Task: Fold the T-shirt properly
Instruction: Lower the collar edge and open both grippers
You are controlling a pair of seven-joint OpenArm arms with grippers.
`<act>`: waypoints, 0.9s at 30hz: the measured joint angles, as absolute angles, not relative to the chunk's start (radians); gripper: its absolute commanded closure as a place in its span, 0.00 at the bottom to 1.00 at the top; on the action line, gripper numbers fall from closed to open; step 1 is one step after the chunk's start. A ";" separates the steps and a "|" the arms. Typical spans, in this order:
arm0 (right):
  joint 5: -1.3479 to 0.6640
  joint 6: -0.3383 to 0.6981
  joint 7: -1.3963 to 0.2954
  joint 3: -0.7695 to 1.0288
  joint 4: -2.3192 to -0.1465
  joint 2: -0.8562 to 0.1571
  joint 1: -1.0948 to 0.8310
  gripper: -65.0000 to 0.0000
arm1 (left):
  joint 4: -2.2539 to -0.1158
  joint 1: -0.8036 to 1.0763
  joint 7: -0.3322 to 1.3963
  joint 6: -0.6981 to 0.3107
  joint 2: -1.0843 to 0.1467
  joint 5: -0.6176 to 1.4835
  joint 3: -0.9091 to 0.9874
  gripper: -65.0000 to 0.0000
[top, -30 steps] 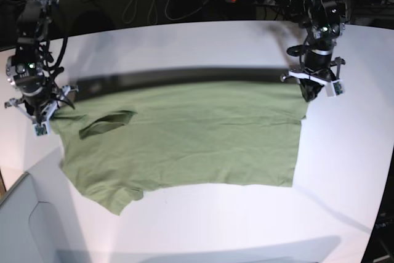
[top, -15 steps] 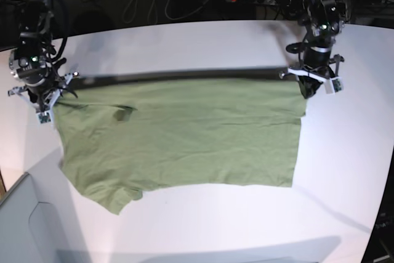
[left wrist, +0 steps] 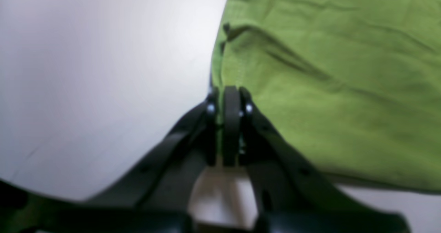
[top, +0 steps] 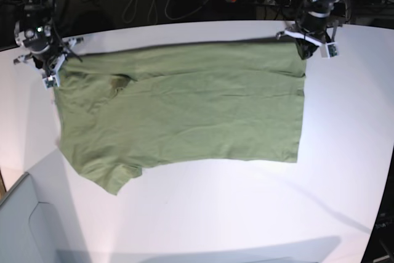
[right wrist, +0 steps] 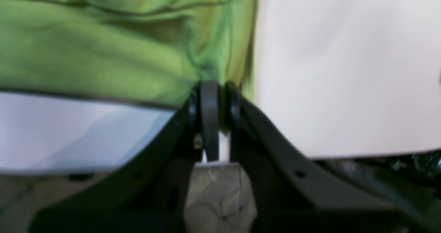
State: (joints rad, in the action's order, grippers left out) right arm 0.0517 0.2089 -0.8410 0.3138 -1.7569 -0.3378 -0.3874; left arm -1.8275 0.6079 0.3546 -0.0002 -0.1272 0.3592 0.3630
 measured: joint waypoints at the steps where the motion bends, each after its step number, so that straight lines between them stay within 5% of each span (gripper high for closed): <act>1: 0.052 0.209 -0.838 0.314 -1.757 -0.338 -0.398 1.00 | -1.836 0.621 0.351 0.000 -0.128 0.360 0.363 1.00; 27: 0.049 0.208 -0.831 0.390 -1.887 -0.284 -0.536 1.00 | -1.838 0.710 0.349 0.000 -0.128 0.356 0.363 1.00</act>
State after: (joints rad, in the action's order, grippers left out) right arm 0.0490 0.2085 -0.8307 0.3897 -1.8870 -0.2836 -0.5358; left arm -1.8381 0.7101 0.3489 -0.0002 -0.1280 0.3561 0.3630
